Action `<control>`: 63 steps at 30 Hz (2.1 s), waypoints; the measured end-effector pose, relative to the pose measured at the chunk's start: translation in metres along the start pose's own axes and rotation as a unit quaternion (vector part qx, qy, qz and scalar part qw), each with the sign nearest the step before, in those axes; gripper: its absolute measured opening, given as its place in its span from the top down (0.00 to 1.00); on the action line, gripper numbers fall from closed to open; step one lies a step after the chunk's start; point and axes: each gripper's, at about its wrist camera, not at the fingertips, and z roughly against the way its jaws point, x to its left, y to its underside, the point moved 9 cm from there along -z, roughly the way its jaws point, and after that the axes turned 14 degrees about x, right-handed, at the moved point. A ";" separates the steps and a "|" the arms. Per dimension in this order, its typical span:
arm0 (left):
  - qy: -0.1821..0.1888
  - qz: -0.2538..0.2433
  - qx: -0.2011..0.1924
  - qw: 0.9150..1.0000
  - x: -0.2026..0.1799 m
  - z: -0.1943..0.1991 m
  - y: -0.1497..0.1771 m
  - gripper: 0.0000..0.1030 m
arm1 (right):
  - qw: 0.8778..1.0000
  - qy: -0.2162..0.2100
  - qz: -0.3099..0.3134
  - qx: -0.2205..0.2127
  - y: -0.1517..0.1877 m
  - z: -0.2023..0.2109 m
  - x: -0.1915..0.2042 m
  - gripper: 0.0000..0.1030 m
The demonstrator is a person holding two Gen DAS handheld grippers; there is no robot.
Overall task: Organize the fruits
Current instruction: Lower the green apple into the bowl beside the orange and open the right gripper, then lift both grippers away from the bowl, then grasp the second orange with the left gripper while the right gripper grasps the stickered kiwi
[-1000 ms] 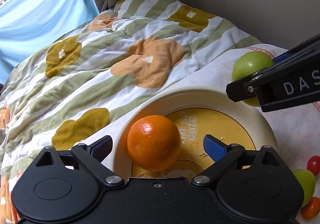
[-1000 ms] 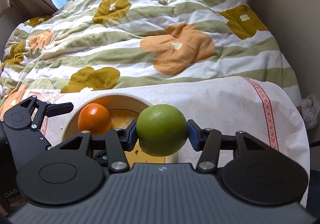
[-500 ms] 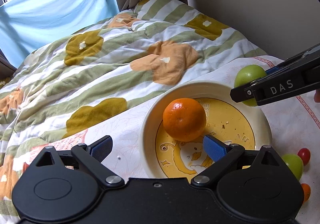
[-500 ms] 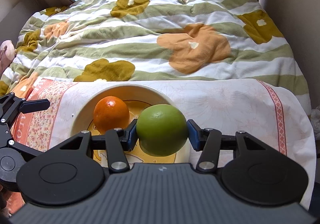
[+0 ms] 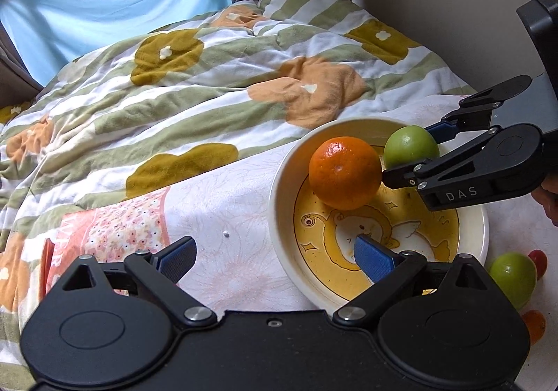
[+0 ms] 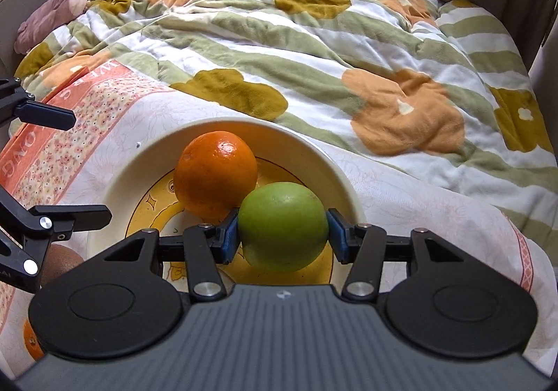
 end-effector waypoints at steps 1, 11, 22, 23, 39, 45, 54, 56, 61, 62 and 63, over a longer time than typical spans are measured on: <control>0.000 0.001 0.000 1.000 0.001 0.000 0.000 0.04 | 1.000 0.000 0.003 0.000 0.000 -0.001 0.000 0.36; -0.005 0.010 -0.002 1.000 0.000 0.007 0.008 0.04 | 0.999 0.034 0.024 -0.012 0.004 0.006 0.002 0.00; -0.023 0.032 -0.013 0.999 0.000 0.028 0.015 0.04 | 0.999 0.017 0.019 -0.035 0.017 0.037 0.003 0.00; -0.025 0.035 -0.015 0.999 -0.001 0.031 0.015 0.04 | 0.999 0.016 0.016 -0.034 0.018 0.041 0.003 0.00; -0.060 0.118 -0.081 0.988 -0.018 0.129 0.050 0.04 | 0.997 0.012 -0.030 -0.073 0.070 0.151 0.006 0.00; -0.069 0.149 -0.090 0.982 -0.029 0.155 0.084 0.04 | 0.995 0.004 -0.027 -0.097 0.100 0.180 0.021 0.00; -0.062 0.120 -0.089 0.987 -0.041 0.165 0.124 0.05 | 0.991 0.017 -0.071 -0.108 0.145 0.202 0.052 0.00; -0.053 0.101 -0.090 0.989 -0.045 0.161 0.132 0.06 | 0.990 0.017 -0.090 -0.107 0.157 0.201 0.058 0.00; -0.021 0.048 -0.079 0.995 -0.053 0.142 0.150 0.08 | 0.985 0.028 -0.140 -0.101 0.189 0.191 0.076 0.00; -0.016 0.038 -0.076 0.996 -0.053 0.136 0.155 0.09 | 0.984 0.031 -0.145 -0.100 0.195 0.187 0.080 0.00; -0.012 0.032 -0.074 0.997 -0.053 0.132 0.156 0.09 | 0.983 0.035 -0.149 -0.098 0.199 0.184 0.084 0.00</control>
